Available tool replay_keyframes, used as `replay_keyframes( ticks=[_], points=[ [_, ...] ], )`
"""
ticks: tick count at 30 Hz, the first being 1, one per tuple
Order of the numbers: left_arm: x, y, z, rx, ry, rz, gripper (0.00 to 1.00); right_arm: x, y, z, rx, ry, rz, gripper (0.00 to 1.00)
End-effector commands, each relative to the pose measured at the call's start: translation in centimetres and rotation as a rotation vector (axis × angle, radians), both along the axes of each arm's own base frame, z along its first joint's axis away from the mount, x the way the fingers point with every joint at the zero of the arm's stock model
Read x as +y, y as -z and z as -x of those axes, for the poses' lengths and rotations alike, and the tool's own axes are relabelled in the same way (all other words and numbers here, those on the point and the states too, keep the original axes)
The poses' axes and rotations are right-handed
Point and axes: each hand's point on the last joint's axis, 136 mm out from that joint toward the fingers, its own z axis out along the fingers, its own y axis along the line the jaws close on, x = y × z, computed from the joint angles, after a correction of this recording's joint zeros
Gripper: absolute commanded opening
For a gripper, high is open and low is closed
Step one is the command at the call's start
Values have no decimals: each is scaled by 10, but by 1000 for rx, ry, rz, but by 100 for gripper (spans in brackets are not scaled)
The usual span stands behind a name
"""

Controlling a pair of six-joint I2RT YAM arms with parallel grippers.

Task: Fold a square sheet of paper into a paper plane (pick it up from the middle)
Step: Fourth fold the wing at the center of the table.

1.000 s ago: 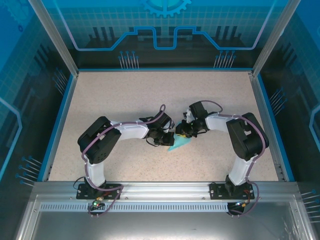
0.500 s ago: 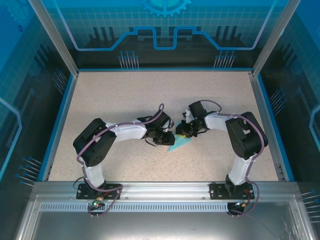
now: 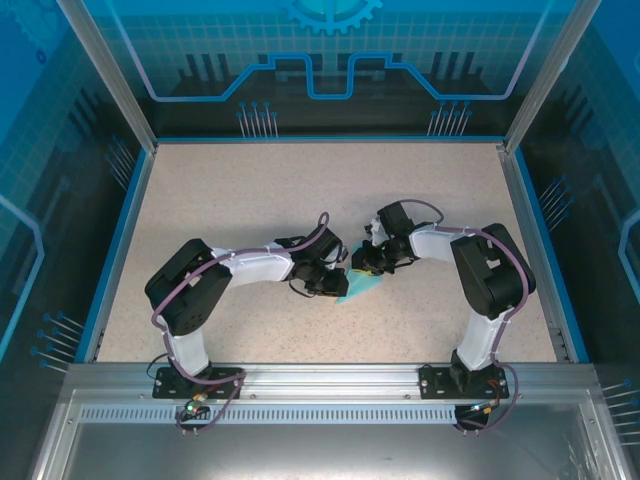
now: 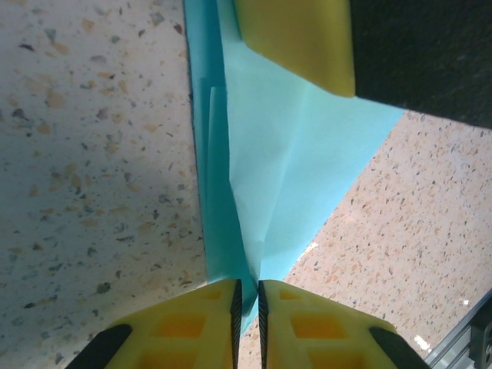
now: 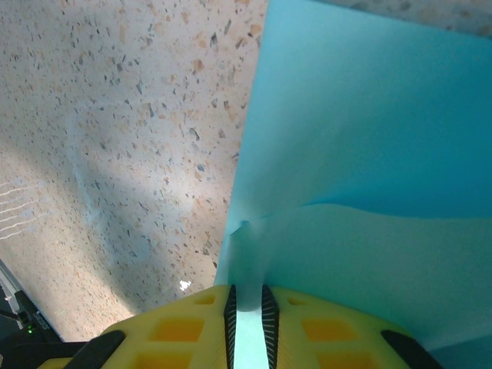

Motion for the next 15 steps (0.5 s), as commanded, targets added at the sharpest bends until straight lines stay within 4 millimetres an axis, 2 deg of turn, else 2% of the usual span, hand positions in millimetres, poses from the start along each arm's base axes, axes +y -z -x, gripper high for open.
replay_keyframes(
  ticks=[1,4,15],
  points=[
    [8,9,10,27,18,-47,15,-19,26,13,63,15,92,21],
    [11,15,11,34,15,-64,12,-20,27,13,64,16,93,21],
    [13,24,13,49,17,-82,11,-22,29,14,69,14,93,20]
  ],
)
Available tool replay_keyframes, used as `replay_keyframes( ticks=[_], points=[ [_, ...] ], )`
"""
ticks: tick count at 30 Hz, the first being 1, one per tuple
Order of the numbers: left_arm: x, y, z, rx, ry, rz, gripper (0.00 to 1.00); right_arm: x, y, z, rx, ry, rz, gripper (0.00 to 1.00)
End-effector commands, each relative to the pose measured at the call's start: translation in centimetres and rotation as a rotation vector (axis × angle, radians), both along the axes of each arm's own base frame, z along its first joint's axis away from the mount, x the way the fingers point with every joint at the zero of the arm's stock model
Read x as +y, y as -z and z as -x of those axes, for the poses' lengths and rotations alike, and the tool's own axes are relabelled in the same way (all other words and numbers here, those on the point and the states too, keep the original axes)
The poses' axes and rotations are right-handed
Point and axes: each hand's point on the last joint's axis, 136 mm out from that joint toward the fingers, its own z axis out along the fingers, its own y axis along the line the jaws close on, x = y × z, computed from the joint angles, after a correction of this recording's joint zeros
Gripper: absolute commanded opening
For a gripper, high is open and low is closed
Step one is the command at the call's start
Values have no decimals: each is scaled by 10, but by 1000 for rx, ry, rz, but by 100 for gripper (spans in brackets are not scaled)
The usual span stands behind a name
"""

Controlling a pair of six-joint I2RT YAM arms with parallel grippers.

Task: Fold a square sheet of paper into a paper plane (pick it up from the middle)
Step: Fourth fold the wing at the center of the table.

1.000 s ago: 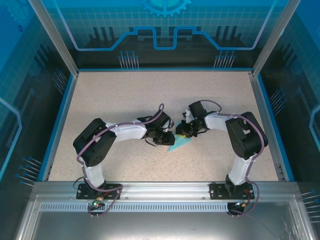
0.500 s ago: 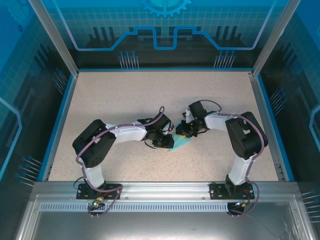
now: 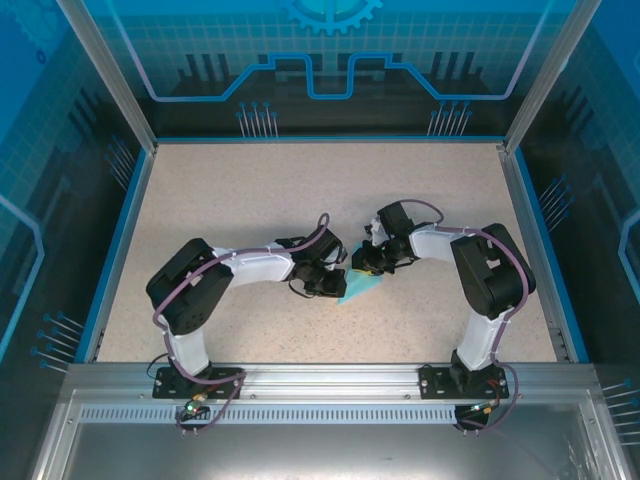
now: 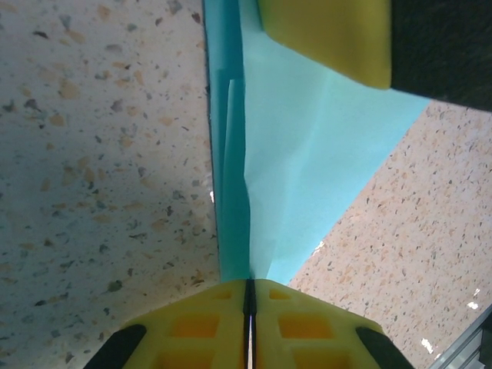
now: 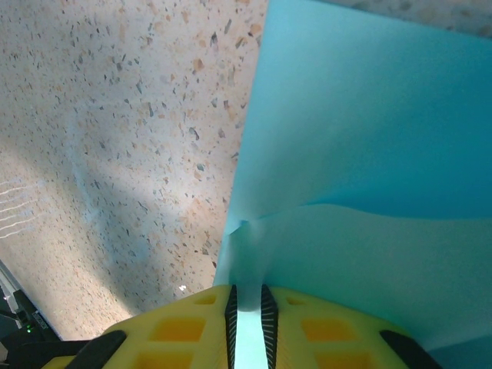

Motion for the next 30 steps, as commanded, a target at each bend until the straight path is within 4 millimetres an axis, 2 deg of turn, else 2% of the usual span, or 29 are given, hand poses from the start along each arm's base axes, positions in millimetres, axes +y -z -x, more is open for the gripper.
replay_keyframes(
  ticks=[1,7,17,22,30],
  points=[
    [11,21,12,40,22,-69,10,-22,29,14,70,17,96,20],
    [17,31,12,42,19,-111,11,-24,31,14,71,18,101,20],
    [21,32,14,23,32,-159,12,-26,30,12,70,15,104,20],
    [18,10,16,-24,71,-203,14,-25,30,11,69,16,104,20],
    [8,-37,-3,-125,47,-148,22,-25,32,13,77,9,97,18]
  ],
)
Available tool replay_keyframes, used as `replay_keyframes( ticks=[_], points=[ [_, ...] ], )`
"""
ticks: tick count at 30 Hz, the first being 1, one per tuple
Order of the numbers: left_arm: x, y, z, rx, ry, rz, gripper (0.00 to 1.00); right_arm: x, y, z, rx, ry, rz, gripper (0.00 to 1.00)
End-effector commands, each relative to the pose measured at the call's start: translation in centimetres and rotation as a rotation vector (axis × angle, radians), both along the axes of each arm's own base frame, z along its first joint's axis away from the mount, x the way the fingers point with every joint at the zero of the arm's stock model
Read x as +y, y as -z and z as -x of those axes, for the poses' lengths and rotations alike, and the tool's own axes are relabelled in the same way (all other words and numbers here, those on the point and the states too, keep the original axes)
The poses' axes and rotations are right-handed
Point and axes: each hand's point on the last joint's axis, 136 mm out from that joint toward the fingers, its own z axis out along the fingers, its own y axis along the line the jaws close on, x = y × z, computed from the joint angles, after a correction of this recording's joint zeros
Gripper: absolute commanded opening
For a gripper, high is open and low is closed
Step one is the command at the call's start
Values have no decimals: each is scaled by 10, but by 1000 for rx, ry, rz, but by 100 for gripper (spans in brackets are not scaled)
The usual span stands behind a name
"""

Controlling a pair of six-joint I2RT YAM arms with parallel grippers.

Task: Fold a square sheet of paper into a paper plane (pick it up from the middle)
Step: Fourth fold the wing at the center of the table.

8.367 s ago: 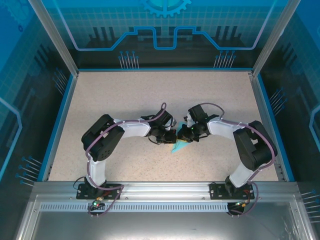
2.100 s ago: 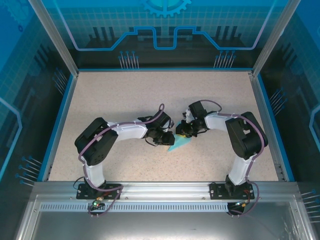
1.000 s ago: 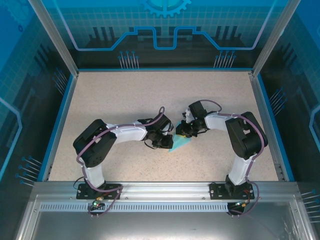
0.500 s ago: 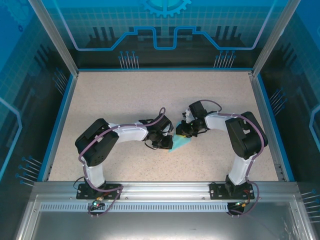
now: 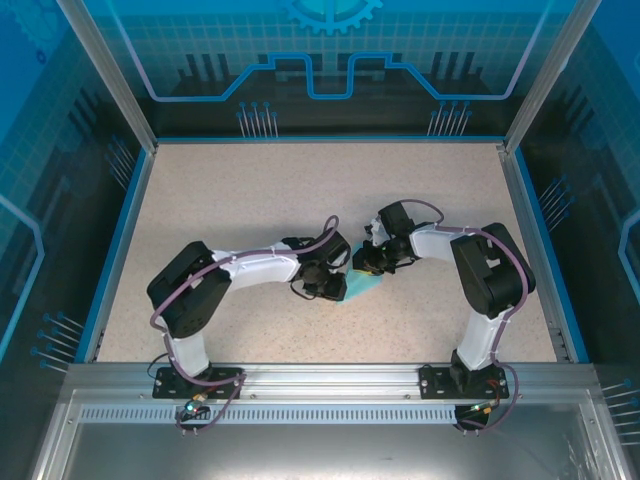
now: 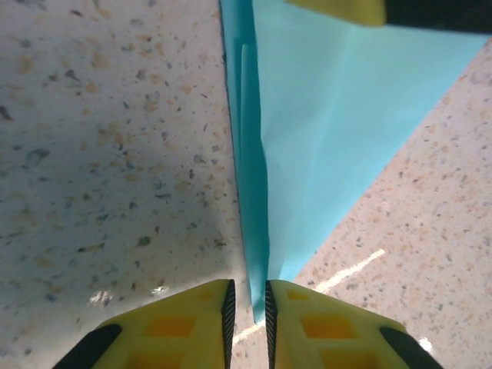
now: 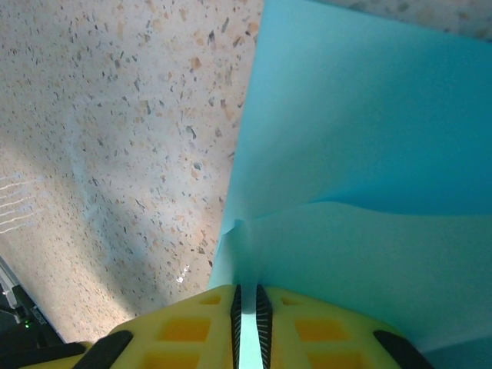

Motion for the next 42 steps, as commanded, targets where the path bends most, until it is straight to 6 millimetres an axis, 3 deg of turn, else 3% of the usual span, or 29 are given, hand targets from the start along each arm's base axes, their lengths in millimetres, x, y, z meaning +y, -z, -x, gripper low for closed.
replay_keyframes(
  ticks=[1,6,13,21,42],
  points=[
    [-3,-30,-9,-62,5,16,23,-23,31,13,77,20,103,17],
    [-20,-35,-10,-53,4,108,21,-22,31,14,83,17,100,17],
    [-29,-7,-4,2,33,134,14,-22,30,14,85,14,94,17],
    [-20,17,4,43,35,87,11,-23,30,14,87,14,94,17],
    [17,56,31,109,1,-6,9,-31,29,11,82,22,106,17]
  ],
)
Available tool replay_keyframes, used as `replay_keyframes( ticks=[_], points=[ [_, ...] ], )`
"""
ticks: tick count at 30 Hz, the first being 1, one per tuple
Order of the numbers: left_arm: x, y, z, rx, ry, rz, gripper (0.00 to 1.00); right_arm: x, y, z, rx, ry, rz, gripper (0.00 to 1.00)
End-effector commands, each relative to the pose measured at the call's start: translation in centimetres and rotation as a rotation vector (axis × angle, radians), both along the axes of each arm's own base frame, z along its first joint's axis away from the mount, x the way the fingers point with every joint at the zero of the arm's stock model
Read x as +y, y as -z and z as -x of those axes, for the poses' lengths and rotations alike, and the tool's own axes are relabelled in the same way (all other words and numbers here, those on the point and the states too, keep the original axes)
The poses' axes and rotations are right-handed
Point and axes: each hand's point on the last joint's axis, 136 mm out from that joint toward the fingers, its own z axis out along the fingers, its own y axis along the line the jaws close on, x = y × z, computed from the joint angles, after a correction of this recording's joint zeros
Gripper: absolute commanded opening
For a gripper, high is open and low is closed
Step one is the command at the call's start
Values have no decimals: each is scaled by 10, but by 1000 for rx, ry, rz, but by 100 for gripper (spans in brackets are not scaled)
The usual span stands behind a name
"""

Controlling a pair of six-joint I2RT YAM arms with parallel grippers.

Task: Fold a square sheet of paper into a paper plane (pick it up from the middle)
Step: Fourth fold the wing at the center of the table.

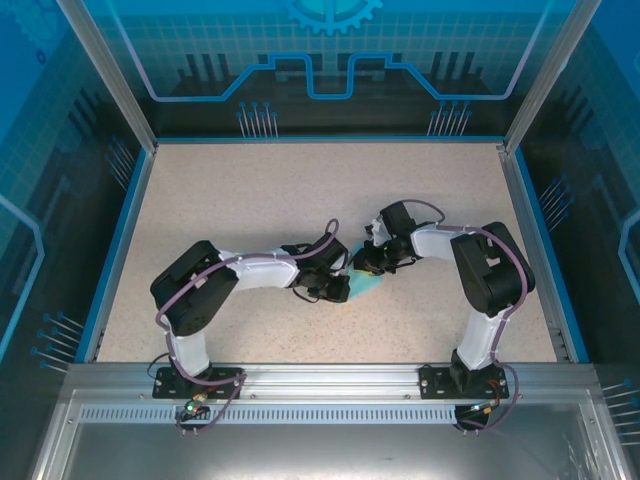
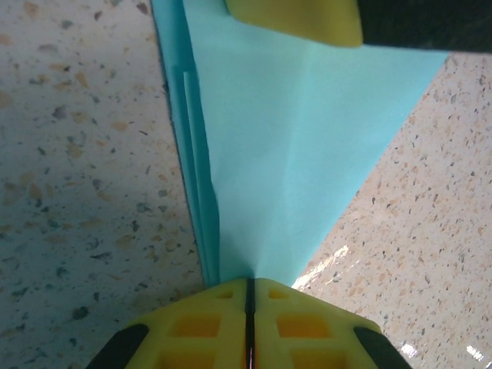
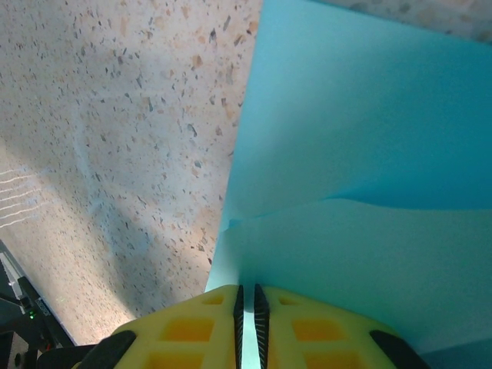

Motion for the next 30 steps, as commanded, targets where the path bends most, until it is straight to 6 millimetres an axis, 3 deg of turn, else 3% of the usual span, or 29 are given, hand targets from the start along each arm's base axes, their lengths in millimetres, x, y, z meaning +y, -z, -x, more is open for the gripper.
replay_keyframes(
  ticks=[1,15,30],
  points=[
    [35,38,32,123,-15,-135,9,-31,28,9,78,42,124,17],
    [48,51,43,149,-9,-172,7,-43,21,-20,46,84,99,17],
    [49,45,42,148,-9,-166,7,-65,17,-47,21,159,28,17]
  ],
)
